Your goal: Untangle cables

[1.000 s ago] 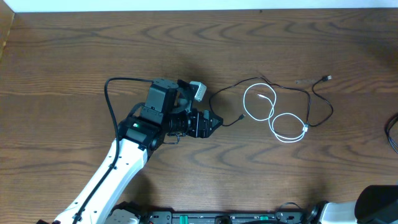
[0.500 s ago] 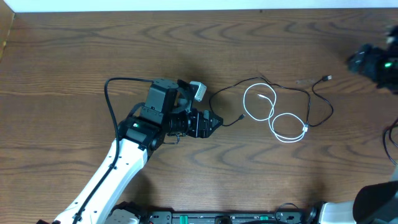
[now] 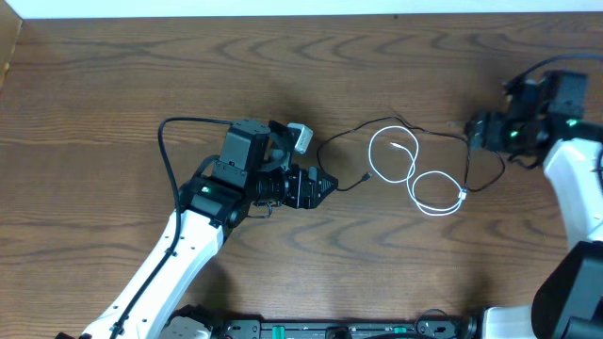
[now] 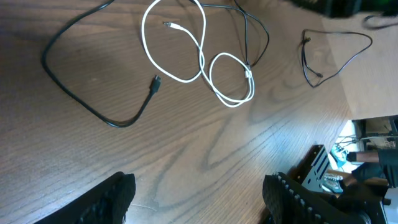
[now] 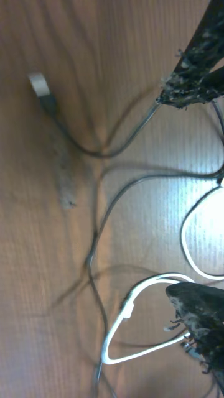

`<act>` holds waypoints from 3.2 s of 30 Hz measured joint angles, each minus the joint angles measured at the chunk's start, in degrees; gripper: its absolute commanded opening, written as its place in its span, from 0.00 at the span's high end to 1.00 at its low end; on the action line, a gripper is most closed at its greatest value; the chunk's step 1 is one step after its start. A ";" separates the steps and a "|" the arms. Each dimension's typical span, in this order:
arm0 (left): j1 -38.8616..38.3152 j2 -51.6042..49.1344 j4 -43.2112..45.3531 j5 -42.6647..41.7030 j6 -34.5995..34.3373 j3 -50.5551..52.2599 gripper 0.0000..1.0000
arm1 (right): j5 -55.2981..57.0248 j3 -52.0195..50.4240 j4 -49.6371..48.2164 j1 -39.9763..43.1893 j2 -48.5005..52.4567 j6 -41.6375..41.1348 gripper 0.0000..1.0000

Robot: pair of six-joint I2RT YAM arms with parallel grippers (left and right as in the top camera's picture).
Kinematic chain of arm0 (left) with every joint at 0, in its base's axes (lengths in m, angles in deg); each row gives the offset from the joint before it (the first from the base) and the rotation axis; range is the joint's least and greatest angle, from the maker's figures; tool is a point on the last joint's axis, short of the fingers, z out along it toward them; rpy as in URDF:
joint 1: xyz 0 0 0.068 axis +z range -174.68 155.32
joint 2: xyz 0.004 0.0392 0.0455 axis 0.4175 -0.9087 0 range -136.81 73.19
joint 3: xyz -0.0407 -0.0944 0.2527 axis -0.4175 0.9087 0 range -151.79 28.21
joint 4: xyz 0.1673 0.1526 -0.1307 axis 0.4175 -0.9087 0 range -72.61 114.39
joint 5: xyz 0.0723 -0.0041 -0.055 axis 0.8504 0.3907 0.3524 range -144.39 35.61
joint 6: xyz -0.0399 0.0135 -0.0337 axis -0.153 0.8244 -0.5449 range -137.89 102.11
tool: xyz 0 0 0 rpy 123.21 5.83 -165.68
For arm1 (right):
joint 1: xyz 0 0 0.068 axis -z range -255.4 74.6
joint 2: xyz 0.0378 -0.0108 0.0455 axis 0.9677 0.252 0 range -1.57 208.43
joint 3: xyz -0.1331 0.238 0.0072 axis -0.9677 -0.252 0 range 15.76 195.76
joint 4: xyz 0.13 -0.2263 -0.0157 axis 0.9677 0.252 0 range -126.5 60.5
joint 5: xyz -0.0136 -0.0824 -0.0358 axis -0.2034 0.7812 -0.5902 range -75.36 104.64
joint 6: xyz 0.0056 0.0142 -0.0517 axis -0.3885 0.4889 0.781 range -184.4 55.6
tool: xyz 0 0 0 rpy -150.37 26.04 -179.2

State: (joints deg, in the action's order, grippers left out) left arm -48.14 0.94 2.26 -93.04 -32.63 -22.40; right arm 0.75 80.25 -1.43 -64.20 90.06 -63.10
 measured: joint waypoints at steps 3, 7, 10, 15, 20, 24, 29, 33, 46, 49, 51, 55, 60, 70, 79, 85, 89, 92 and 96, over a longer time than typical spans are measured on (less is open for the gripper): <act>0.00 0.00 0.00 0.00 0.00 0.00 0.30 | 0.20 -4.70 -5.01 -2.36 0.00 0.63 0.15; -0.02 0.00 -0.17 0.00 0.00 0.00 0.30 | 0.33 -11.28 -13.70 -5.68 0.02 0.87 0.20; 0.00 0.00 -0.59 0.00 0.00 0.00 0.30 | 1.29 -15.78 -19.41 -7.26 0.02 0.81 0.20; 0.00 0.00 -0.96 0.00 0.00 0.00 0.30 | 6.14 -20.74 -23.52 -7.85 0.02 -1.14 0.28; -0.02 0.00 -1.03 0.04 0.00 0.00 0.30 | 7.15 -22.56 -23.82 -7.91 0.02 -2.93 0.56; 0.00 0.00 -1.03 0.04 0.00 0.00 0.29 | 2.21 -22.95 -23.61 -8.11 0.02 -4.94 0.83; -0.02 0.00 -1.11 0.04 0.00 0.00 0.30 | -7.34 -23.89 -23.28 -10.32 0.02 -6.97 0.98; -0.02 0.00 -1.27 0.04 0.00 0.00 0.30 | -14.69 -24.09 -23.30 -12.63 0.02 -7.39 0.99; 0.00 0.00 -1.29 0.04 0.00 0.00 0.29 | -13.64 -22.93 -23.54 -17.51 -0.11 -8.22 0.62; 0.00 0.00 -1.31 0.04 0.00 0.00 0.29 | -10.14 -19.54 -21.42 -17.38 -1.33 -8.28 0.60; -0.02 0.00 -1.31 0.04 0.00 0.00 0.30 | -5.97 -16.37 -19.61 -17.16 -2.47 -8.28 0.58; -0.02 0.00 -1.66 0.07 0.00 0.00 0.30 | 8.26 -12.17 -16.92 -16.52 -3.96 -10.40 0.53; 0.00 0.00 -2.03 0.07 0.00 0.00 0.29 | 23.21 -11.93 -15.08 -15.21 -3.72 -13.77 0.52; -0.02 0.00 -2.56 1.55 0.00 0.00 0.29 | 25.62 -12.17 -16.70 -13.68 5.92 -14.12 0.59; -0.02 0.00 -2.58 1.60 0.00 0.00 0.30 | 17.14 -12.31 -17.33 -13.62 9.92 -13.35 0.99; -0.02 0.00 -2.58 1.73 0.00 0.00 0.30 | 2.19 -12.33 -17.05 -13.53 10.01 -12.92 0.99; 0.00 0.00 -2.58 1.73 0.00 0.00 0.29 | -6.58 -12.48 -16.15 -13.60 10.16 -12.81 0.99; 0.00 0.00 -2.58 1.73 0.00 0.00 0.29 | -10.25 -12.48 -15.15 -14.43 10.16 -12.31 0.99; 0.00 0.00 -2.58 1.73 0.00 0.00 0.30 | -11.85 -12.52 -13.66 -16.90 9.31 -11.30 0.99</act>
State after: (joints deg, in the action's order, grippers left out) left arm -48.14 0.94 -0.32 -91.32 -32.63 -22.40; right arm -11.10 67.72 -15.09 -81.10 99.38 -74.40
